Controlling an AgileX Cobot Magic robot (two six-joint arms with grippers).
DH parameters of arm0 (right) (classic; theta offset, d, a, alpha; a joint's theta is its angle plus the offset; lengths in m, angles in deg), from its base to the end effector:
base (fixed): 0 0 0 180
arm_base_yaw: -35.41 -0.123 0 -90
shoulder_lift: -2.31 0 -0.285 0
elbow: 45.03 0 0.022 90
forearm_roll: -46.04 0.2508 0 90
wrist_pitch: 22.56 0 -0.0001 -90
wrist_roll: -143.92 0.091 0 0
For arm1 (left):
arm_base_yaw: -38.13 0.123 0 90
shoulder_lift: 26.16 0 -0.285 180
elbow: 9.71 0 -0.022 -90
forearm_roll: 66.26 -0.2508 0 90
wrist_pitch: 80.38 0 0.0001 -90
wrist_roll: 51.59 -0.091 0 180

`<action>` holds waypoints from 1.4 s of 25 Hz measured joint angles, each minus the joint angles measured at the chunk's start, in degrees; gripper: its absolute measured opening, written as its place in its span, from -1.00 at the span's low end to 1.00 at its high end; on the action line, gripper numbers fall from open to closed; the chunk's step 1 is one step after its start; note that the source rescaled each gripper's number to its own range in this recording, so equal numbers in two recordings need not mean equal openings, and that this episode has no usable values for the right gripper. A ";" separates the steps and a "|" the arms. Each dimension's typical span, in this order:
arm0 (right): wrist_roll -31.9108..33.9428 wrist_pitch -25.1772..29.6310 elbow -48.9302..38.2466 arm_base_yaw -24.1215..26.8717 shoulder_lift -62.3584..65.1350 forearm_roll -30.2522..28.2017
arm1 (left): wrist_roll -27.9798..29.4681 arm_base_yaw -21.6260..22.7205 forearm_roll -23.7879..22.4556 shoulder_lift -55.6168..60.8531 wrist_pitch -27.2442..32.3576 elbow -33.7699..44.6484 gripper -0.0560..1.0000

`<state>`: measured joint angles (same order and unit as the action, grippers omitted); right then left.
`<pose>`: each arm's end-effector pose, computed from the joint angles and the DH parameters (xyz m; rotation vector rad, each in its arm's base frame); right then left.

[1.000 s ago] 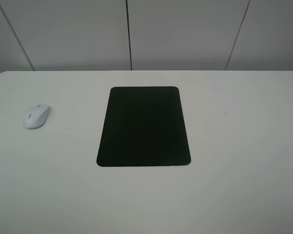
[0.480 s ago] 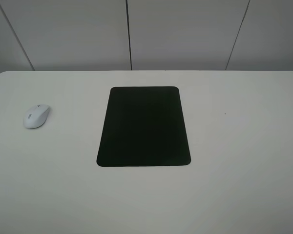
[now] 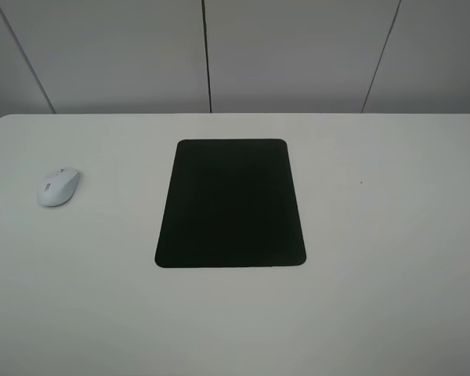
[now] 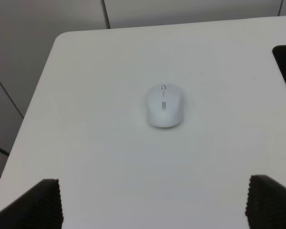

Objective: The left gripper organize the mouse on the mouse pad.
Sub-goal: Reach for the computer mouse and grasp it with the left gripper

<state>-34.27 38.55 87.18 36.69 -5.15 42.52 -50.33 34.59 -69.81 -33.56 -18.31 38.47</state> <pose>-0.0078 -0.0047 0.2807 0.0585 2.0292 -0.0675 -0.0074 0.0054 0.2774 0.0366 2.0515 0.0221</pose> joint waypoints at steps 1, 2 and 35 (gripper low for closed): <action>0.00 0.00 0.00 0.00 0.00 0.00 | 0.17 0.00 -0.38 0.00 0.00 0.00 1.00; 0.00 0.00 0.00 0.00 0.00 0.00 | 0.26 0.00 -0.94 0.00 -0.11 0.00 1.00; 0.00 0.00 0.00 0.00 0.00 0.00 | -1.27 -1.20 -0.24 -88.89 -29.75 -25.14 1.00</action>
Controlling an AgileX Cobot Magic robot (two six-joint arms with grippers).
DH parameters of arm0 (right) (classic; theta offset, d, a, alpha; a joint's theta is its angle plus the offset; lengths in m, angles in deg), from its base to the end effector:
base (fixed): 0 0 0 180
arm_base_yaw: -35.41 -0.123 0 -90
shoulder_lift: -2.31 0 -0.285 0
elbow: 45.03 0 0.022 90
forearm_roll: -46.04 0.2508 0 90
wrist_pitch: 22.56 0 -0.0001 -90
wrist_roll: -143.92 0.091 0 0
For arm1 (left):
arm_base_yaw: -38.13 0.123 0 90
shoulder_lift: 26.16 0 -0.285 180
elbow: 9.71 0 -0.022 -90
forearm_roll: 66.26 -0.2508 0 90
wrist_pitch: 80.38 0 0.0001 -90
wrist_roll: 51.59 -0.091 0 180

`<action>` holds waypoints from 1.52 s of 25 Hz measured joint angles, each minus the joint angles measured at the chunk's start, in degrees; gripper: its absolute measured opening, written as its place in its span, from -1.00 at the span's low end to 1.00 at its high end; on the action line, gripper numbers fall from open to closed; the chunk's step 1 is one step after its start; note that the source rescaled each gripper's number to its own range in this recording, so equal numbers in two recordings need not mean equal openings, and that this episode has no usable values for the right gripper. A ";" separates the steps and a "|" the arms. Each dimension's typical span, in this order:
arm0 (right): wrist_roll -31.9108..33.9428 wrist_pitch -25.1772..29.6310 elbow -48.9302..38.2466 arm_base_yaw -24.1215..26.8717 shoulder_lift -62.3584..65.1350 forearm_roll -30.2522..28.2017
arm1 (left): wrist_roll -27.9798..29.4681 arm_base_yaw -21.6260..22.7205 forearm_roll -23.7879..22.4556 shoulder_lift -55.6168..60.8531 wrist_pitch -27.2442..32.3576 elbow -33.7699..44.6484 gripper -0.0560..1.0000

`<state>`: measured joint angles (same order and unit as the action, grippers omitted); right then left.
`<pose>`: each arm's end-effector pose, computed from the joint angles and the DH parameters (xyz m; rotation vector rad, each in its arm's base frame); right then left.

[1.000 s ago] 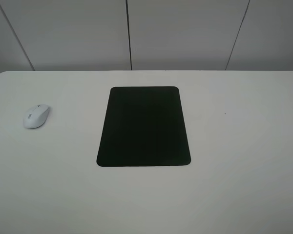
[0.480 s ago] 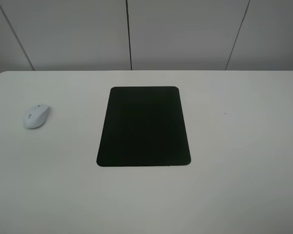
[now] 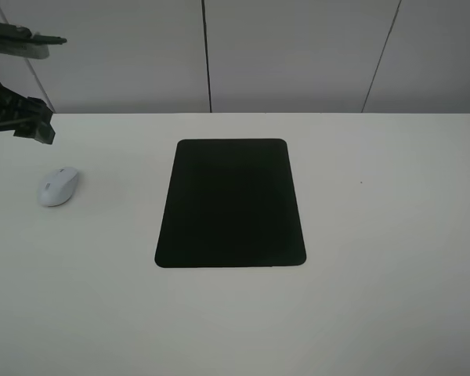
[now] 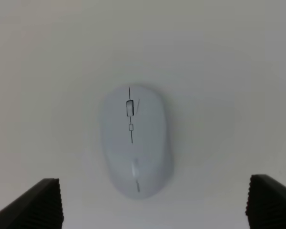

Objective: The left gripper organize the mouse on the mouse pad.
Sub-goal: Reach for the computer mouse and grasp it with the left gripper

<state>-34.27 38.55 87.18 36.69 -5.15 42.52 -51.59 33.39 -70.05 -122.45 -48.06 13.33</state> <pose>-0.0078 -0.0047 0.2807 0.0585 2.0292 -0.0675 0.3031 -0.0219 0.2226 0.1714 2.6396 0.0378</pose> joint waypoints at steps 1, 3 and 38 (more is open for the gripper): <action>0.00 0.00 0.00 0.00 0.00 0.06 | -1.10 0.00 0.25 -1.36 -0.13 -0.30 1.00; 0.00 0.00 0.00 0.00 0.00 0.06 | -4.01 0.11 2.31 -3.73 -0.33 -0.35 1.00; 0.00 0.00 0.00 0.00 0.00 0.06 | -16.61 9.33 14.06 -26.28 1.12 -13.16 1.00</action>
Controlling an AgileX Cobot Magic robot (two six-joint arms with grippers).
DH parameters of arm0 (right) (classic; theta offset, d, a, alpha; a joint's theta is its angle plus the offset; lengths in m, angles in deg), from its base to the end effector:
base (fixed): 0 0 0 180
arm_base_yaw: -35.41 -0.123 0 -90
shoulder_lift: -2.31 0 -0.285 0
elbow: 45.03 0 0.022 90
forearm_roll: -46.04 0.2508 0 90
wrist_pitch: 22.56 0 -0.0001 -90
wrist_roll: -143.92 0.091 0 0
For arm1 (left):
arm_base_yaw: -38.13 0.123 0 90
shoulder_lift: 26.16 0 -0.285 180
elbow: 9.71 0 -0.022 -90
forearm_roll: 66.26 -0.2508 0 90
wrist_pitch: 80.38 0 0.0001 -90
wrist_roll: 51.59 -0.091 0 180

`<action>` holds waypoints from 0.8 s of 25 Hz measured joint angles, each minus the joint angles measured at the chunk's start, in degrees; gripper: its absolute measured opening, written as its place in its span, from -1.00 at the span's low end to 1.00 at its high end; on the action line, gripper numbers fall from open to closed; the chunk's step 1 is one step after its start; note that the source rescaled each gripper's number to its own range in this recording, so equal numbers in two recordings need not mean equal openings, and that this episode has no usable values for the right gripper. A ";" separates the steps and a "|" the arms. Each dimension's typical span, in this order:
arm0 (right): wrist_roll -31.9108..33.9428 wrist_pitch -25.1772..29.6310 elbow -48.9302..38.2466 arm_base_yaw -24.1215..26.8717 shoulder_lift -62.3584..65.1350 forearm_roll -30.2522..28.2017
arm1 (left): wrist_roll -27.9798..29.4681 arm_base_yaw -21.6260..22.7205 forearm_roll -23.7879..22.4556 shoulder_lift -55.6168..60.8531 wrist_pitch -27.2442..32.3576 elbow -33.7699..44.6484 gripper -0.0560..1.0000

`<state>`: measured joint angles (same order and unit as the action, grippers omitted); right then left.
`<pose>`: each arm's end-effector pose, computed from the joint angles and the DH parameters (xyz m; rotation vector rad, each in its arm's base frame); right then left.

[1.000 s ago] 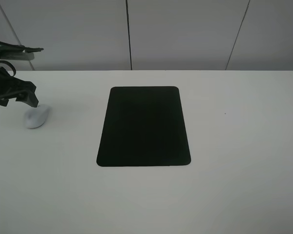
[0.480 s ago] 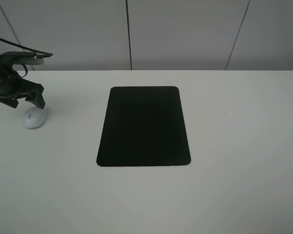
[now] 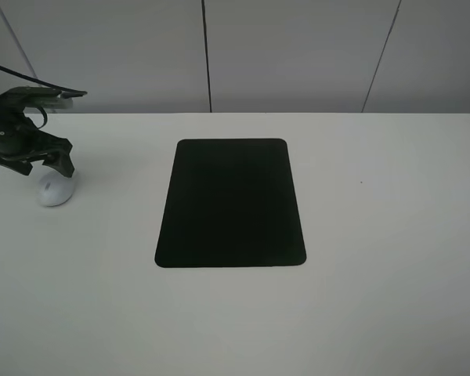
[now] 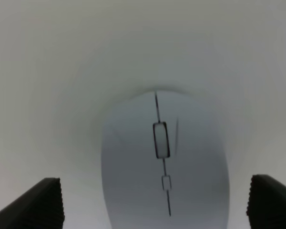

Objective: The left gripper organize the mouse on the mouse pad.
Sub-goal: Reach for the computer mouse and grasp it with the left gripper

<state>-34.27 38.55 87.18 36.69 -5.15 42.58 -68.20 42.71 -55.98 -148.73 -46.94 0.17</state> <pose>-0.0078 -0.0046 0.2807 0.0584 2.0292 -0.0662 0.3755 0.0211 0.1225 0.1040 2.8753 -0.1008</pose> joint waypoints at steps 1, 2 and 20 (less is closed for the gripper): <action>0.00 0.00 0.00 0.00 0.00 0.00 | 0.00 0.00 0.15 0.00 -0.16 -0.06 1.00; 0.00 0.00 0.00 0.00 0.00 0.00 | -0.02 0.00 0.20 0.00 -0.26 -0.10 1.00; 0.00 0.00 0.00 0.00 0.00 0.00 | -0.15 -1.24 0.36 -4.97 -1.00 -0.17 1.00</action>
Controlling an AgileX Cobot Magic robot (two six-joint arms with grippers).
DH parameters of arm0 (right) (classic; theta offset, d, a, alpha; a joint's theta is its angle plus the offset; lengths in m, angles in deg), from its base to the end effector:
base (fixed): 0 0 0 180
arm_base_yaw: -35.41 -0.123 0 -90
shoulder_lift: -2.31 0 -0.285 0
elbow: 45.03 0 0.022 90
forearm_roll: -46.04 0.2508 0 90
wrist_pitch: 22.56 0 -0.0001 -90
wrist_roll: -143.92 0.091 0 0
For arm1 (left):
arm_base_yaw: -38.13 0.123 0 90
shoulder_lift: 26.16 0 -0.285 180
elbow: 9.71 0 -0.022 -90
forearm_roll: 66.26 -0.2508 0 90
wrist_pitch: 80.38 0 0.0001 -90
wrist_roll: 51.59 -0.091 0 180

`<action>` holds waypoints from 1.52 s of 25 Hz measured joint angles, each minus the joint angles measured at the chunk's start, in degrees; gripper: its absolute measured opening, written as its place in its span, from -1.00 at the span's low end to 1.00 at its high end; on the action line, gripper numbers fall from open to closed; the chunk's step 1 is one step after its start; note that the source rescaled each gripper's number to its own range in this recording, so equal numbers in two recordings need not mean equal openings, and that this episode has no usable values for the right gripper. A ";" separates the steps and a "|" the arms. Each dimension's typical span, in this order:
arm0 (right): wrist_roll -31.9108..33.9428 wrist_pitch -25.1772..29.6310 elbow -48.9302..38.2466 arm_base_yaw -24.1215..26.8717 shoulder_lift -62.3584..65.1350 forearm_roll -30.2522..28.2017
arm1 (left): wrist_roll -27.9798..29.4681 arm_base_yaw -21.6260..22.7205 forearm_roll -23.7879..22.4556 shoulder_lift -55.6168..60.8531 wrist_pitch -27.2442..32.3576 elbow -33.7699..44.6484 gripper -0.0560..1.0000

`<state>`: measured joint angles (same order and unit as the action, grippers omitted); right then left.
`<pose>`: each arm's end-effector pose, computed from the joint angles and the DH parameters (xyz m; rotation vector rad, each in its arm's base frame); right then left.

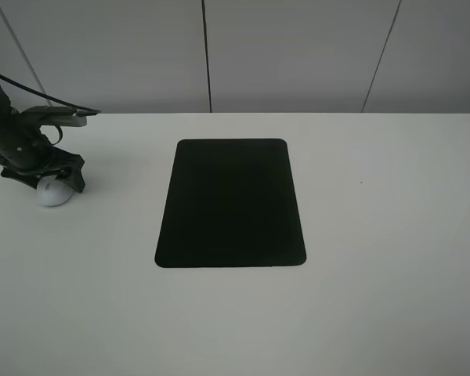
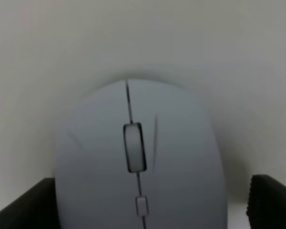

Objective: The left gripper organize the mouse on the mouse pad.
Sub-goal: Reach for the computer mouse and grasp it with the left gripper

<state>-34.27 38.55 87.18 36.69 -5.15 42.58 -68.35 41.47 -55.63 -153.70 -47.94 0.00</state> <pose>-0.0078 -0.0046 0.2807 0.0584 2.0292 -0.0662 0.3767 0.0130 0.0908 0.1272 2.9402 -0.1185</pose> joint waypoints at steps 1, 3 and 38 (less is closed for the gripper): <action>0.00 0.00 0.00 0.00 0.00 0.00 | 0.04 0.00 0.00 0.00 -0.16 0.00 1.00; 0.00 0.00 0.00 0.00 0.00 0.00 | 0.18 0.00 0.00 -0.13 -0.35 0.00 1.00; 0.00 0.00 0.00 0.00 0.00 -0.05 | 2.97 0.00 -1.08 -0.98 -1.80 -0.39 -0.87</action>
<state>-34.27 38.55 87.18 36.69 -5.15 42.52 -65.39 41.47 -56.71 -154.68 -49.73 -0.39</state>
